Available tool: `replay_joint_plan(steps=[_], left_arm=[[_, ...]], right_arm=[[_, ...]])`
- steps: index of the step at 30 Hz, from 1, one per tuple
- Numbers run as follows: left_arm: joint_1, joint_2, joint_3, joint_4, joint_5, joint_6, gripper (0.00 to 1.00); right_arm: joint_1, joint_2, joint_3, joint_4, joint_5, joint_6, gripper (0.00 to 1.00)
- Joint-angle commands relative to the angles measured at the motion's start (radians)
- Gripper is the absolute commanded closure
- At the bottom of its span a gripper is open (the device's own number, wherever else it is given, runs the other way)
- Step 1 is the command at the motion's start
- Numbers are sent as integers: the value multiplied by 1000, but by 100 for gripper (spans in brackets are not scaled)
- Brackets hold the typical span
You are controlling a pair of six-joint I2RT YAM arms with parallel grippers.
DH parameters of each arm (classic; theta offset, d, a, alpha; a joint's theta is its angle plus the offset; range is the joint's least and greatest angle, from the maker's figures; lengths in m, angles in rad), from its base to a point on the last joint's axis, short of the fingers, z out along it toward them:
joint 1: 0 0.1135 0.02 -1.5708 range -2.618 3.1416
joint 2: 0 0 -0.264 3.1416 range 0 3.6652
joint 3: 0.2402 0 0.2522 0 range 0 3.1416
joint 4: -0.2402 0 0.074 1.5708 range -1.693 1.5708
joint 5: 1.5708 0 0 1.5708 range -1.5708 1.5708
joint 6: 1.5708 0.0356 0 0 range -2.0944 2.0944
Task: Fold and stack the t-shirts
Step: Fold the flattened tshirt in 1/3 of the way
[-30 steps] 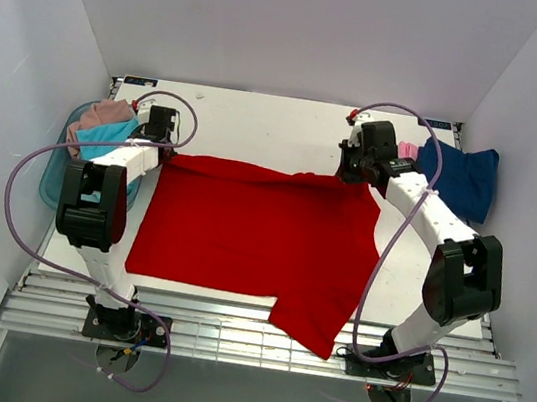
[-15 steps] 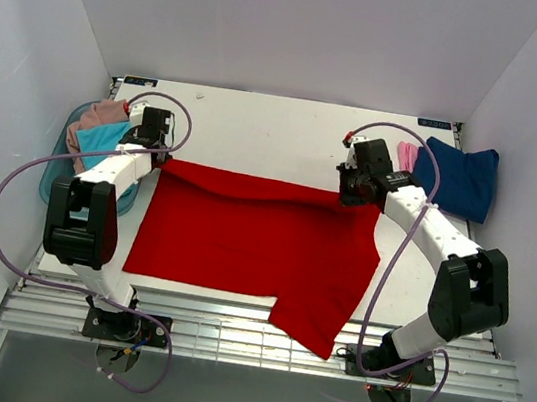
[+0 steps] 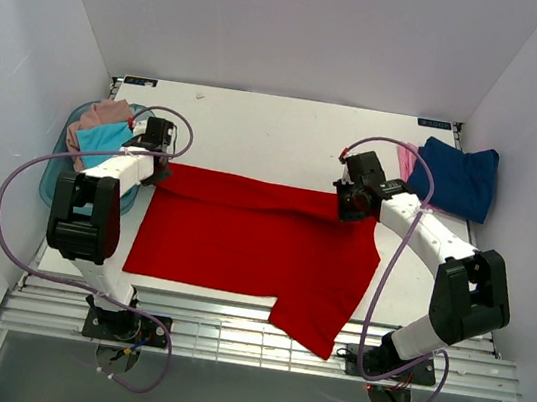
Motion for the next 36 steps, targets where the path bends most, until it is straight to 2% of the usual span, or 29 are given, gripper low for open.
replay_joint_plan(steps=[1,4,6,7,8,10,15,18,21,22,23,25,36], left_arm=[[3,13,21,-54,0,16,96],[1,24,32,-87,-11,16,80],[-3,10,37,-100,-40,8,71],[-5,2,38,-100,-51,7,68],[-9,-7,41,-101,-60,5,61],[-15,-37,63,-101,-86,-2,60],[-31,-50,127,-64,-88,-10,60],[-43,7,159,-37,-66,-7,62],[-48,73,181,-26,-43,-16,72],[-46,83,181,-18,-39,-18,81],[-48,97,175,-6,-26,-22,86],[-48,104,166,6,-19,-28,99],[-49,143,136,120,50,-39,100]], right_arm=[[13,-32,-3,-48,46,26,92],[17,-14,-2,-111,59,32,91],[28,-6,-6,-150,60,40,80],[37,-7,-8,-161,63,46,71],[42,-12,-9,-167,68,51,68],[51,-41,-5,-169,77,63,60],[48,-64,32,-122,164,57,53],[33,11,72,-114,226,66,60],[20,80,97,-85,253,92,85],[14,92,98,-73,258,95,89],[11,117,103,-47,264,104,92],[-3,141,106,-20,266,106,92],[-75,246,158,107,255,74,92]])
